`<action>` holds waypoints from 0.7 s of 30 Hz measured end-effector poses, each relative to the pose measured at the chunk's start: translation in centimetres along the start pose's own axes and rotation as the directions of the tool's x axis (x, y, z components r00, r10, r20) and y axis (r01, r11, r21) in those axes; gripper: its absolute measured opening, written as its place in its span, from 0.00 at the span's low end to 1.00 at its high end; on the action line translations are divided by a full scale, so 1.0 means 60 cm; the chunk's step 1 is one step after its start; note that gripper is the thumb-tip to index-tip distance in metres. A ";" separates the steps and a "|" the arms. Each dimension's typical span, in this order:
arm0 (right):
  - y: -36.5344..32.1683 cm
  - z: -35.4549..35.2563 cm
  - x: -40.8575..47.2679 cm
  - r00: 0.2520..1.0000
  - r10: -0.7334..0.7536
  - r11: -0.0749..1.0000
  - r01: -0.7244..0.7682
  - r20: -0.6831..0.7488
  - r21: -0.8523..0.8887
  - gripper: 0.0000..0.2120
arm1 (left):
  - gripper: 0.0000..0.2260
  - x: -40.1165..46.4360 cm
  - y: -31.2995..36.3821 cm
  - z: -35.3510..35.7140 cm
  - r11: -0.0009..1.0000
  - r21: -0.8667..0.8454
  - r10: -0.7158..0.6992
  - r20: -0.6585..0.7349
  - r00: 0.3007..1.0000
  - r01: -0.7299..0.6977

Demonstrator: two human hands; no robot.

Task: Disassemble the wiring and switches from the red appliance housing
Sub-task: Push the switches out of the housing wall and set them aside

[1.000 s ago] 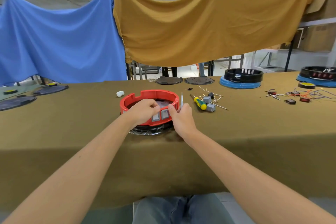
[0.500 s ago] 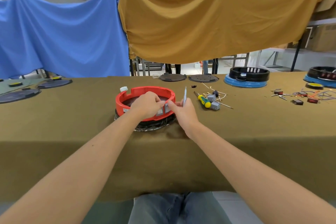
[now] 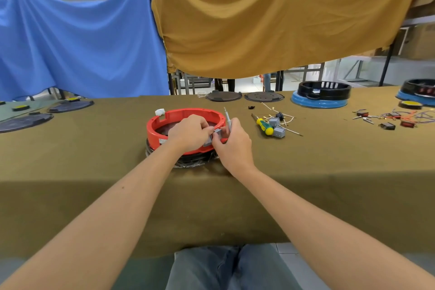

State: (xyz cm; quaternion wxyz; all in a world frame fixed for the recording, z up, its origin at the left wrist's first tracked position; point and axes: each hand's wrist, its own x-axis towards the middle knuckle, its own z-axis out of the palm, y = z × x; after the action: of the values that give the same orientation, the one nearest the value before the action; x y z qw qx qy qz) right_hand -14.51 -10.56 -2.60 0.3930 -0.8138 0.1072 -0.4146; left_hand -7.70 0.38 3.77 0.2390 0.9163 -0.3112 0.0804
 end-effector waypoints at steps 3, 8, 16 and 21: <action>-0.002 -0.010 0.013 0.997 0.015 0.999 -0.019 0.080 0.041 0.10 | 0.15 0.002 0.001 -0.005 0.997 0.072 0.013 0.030 0.999 -0.015; -0.004 -0.020 0.016 0.979 0.108 0.960 -0.148 0.173 0.237 0.11 | 0.15 0.001 -0.001 0.001 1.000 0.008 0.031 -0.022 0.999 -0.030; 0.016 -0.071 0.001 0.924 0.096 0.995 -0.088 0.371 -0.039 0.17 | 0.15 0.003 -0.001 0.005 0.997 -0.076 -0.023 -0.038 0.999 0.020; 0.030 -0.082 -0.009 0.951 0.117 0.985 -0.148 0.287 0.089 0.10 | 0.15 0.003 -0.002 0.004 0.995 -0.099 -0.022 -0.025 0.999 0.020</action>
State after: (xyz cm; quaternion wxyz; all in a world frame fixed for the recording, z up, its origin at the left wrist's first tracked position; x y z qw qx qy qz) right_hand -18.33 -14.23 -2.54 0.4752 -0.8325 0.0818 -0.2729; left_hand -7.49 0.26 3.56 0.2887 0.9055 -0.3021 0.0742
